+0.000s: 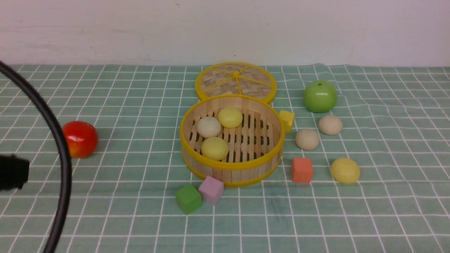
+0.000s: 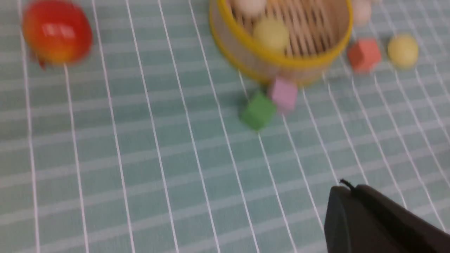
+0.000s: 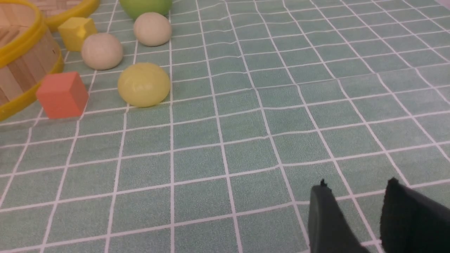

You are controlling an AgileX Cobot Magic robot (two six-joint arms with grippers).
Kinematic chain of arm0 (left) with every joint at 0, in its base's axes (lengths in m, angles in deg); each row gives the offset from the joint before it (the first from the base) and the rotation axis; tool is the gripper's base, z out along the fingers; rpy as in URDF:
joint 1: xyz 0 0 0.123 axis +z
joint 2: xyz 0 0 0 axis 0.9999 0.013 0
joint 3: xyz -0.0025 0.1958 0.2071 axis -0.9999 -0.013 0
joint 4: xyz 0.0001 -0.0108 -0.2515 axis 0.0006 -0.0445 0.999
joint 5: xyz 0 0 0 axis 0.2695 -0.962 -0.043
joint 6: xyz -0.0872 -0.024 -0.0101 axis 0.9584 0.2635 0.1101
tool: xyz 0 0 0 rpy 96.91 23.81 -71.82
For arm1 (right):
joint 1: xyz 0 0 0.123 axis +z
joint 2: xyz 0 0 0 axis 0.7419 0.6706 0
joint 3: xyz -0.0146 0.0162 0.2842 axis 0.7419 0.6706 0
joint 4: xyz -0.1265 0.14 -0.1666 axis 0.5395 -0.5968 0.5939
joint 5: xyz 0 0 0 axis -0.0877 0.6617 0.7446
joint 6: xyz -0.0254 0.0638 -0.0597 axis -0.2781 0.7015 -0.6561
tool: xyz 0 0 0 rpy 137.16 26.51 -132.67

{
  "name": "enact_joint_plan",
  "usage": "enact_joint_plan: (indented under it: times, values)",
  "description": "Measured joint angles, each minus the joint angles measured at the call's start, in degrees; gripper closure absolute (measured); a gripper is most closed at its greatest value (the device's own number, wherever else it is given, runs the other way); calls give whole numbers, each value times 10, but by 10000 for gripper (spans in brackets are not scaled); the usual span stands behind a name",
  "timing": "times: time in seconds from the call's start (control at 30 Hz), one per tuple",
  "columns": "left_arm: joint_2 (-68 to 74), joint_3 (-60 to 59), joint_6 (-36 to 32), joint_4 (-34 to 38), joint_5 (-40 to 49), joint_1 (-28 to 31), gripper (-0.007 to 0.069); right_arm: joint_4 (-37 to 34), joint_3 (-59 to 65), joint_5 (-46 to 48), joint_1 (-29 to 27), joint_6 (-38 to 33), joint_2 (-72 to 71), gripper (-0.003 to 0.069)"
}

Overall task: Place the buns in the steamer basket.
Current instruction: Use the right arm to grab a steamed stuffed bun

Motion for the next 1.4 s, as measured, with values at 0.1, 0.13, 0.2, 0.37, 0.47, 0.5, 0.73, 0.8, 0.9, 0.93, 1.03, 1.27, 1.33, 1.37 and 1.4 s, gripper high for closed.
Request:
enact_joint_plan:
  times: [0.1, 0.13, 0.2, 0.37, 0.47, 0.5, 0.73, 0.8, 0.9, 0.93, 1.03, 1.27, 1.33, 1.37, 1.4]
  values:
    - [-3, -25, 0, -17, -74, 0, 638, 0, 0, 0, 0, 0, 0, 419]
    - [-19, -68, 1, -36, -158, 0, 638, 0, 0, 0, 0, 0, 0, 419]
    - [-40, -109, 2, -61, -219, 1, 638, 0, 0, 0, 0, 0, 0, 419]
    - [-145, -240, 57, -109, -328, 62, 638, 0, 0, 0, 0, 0, 0, 419]
    - [-235, -327, 84, -143, -336, 121, 638, 0, 0, 0, 0, 0, 0, 419]
    - [-235, -333, 84, -145, -336, 124, 638, 0, 0, 0, 0, 0, 0, 419]
    - [-425, -544, 89, -126, -320, 190, 638, 0, 0, 0, 0, 0, 0, 419]
    - [-429, -583, 89, -120, -311, 197, 638, 0, 0, 0, 0, 0, 0, 419]
    - [-429, -598, 89, -117, -325, 198, 635, 0, 0, 0, 0, 0, 0, 419]
    - [-429, -598, 89, -117, -326, 198, 635, 0, 0, 0, 0, 0, 0, 419]
    - [-429, -599, 89, -114, -330, 198, 634, 0, 0, 0, 0, 0, 0, 419]
    - [-429, -599, 89, -114, -331, 198, 629, 0, 0, 0, 0, 0, 0, 419]
    - [-429, -599, 89, -114, -331, 198, 627, 0, 0, 0, 0, 0, 0, 419]
    - [-429, -599, 89, -114, -331, 198, 627, 0, 0, 0, 0, 0, 0, 419]
    - [-429, -599, 89, -114, -331, 198, 627, 0, 0, 0, 0, 0, 0, 419]
